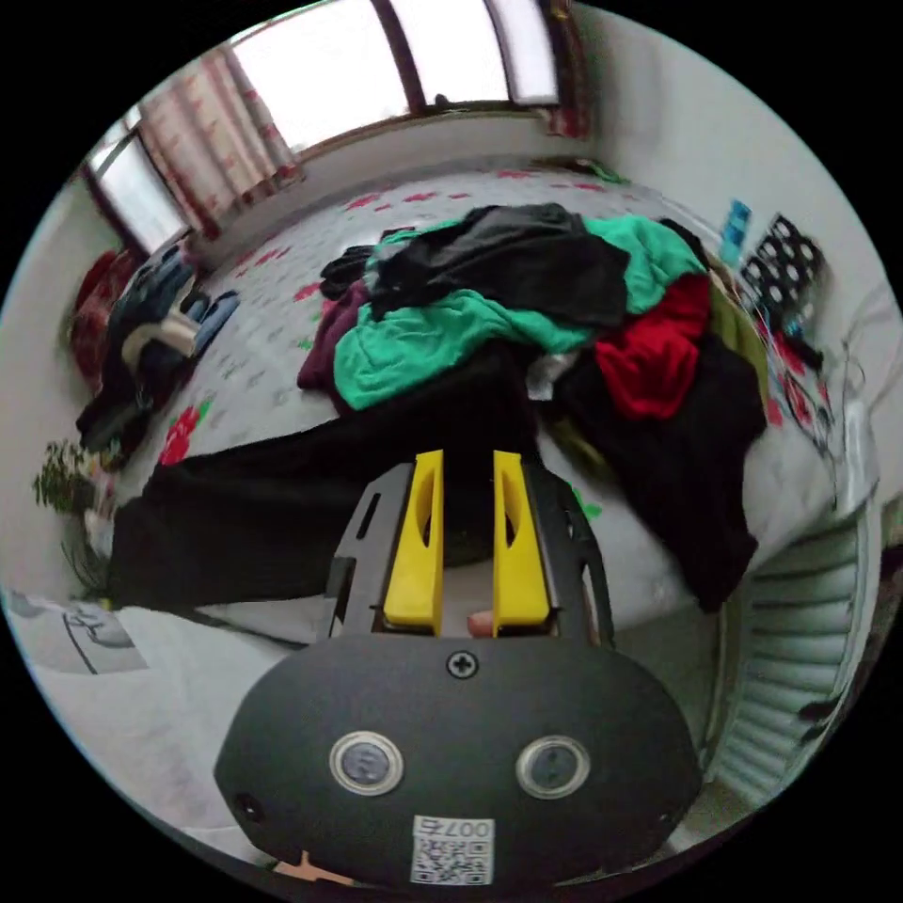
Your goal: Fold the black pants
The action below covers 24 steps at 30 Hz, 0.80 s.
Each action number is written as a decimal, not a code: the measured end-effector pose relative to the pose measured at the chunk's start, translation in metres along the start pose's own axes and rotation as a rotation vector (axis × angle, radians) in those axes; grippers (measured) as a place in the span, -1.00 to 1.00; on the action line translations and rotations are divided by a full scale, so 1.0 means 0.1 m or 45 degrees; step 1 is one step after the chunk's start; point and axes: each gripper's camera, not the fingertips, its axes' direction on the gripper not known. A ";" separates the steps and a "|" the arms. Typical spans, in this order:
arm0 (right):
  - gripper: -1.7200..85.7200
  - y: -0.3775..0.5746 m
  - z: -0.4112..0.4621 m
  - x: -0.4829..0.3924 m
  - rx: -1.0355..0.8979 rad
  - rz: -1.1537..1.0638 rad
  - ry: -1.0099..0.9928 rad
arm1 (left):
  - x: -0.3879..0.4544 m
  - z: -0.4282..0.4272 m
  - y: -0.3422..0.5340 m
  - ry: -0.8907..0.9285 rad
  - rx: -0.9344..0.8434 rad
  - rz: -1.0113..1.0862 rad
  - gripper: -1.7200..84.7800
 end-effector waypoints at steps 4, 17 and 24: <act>-0.86 -0.32 0.51 -0.97 -0.104 -0.471 -0.011 | 0.16 0.03 -0.10 0.016 0.066 0.032 -0.85; -0.95 -0.70 1.22 -1.94 -0.254 -0.803 0.110 | 0.46 0.90 -0.14 -0.188 -0.181 0.161 -0.91; -0.91 -0.67 1.85 -1.79 -0.424 -0.658 0.245 | 0.11 0.97 -0.01 -0.107 -0.182 0.022 -0.96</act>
